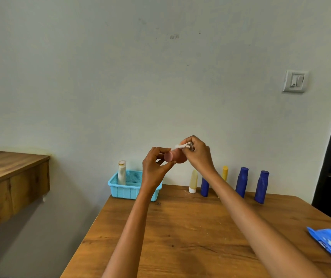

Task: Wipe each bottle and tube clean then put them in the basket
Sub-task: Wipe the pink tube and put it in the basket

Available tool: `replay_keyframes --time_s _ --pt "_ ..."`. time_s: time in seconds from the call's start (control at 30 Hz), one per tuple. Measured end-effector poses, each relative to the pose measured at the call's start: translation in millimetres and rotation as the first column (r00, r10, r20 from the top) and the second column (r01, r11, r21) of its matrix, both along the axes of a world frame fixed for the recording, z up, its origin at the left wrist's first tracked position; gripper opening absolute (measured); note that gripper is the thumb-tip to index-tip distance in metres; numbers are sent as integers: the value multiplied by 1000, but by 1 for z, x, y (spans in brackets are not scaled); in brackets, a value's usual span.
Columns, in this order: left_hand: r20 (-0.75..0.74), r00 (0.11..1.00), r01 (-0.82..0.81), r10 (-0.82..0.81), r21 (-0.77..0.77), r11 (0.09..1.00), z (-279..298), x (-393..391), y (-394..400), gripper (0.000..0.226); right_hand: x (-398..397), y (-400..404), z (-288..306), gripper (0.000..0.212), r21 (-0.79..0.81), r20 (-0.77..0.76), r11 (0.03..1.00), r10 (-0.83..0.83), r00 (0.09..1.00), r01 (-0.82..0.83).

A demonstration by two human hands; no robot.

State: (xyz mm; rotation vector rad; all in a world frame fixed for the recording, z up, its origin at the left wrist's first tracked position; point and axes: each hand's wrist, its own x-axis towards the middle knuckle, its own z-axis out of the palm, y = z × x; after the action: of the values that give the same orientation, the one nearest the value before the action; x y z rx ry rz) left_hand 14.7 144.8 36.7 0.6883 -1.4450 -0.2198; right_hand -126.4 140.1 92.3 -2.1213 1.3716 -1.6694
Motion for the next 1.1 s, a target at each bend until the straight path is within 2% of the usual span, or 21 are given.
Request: replay_keyframes --time_s 0.13,0.23,0.37,0.47,0.57,0.73,0.87,0.93,1.0,1.07,1.1 --pt "-7 1000 -23 23 -3 1000 -3 1 0 35 15 11 -4 10 -44 -39 991 128 991 -129" --pt "10 1000 -24 24 -14 1000 -1 -2 2 36 11 16 -1 9 -44 -9 987 152 988 -152" --pt "20 998 -51 51 4 999 1 -7 0 36 -5 9 8 15 -58 157 997 -31 987 41" --pt "29 997 -69 69 13 998 -1 -6 -1 41 -7 -1 4 20 67 48 989 -132 990 129" --pt "42 997 -70 69 20 997 1 -5 1 54 0 -3 -4 23 104 -21 992 -69 997 71" --pt "45 993 -110 108 30 993 1 -1 0 61 14 13 0 27 49 -8 992 115 993 -115" --pt "8 993 -117 116 58 991 1 -2 0 61 14 21 -1 20 64 41 963 260 965 -262" --pt "-25 992 -122 124 71 990 2 -2 0 57 7 20 -5 16 -1 100 984 176 979 -177" --pt "-50 988 -142 148 108 984 4 -3 0 48 -3 12 -12 20 -63 208 998 17 978 -4" --pt "-96 986 -121 139 170 978 4 -5 0 42 -9 4 -18 26 -39 265 995 -78 961 91" --pt "-139 983 -92 122 206 974 5 -7 0 41 -9 0 -22 28 -18 242 994 -97 965 105"
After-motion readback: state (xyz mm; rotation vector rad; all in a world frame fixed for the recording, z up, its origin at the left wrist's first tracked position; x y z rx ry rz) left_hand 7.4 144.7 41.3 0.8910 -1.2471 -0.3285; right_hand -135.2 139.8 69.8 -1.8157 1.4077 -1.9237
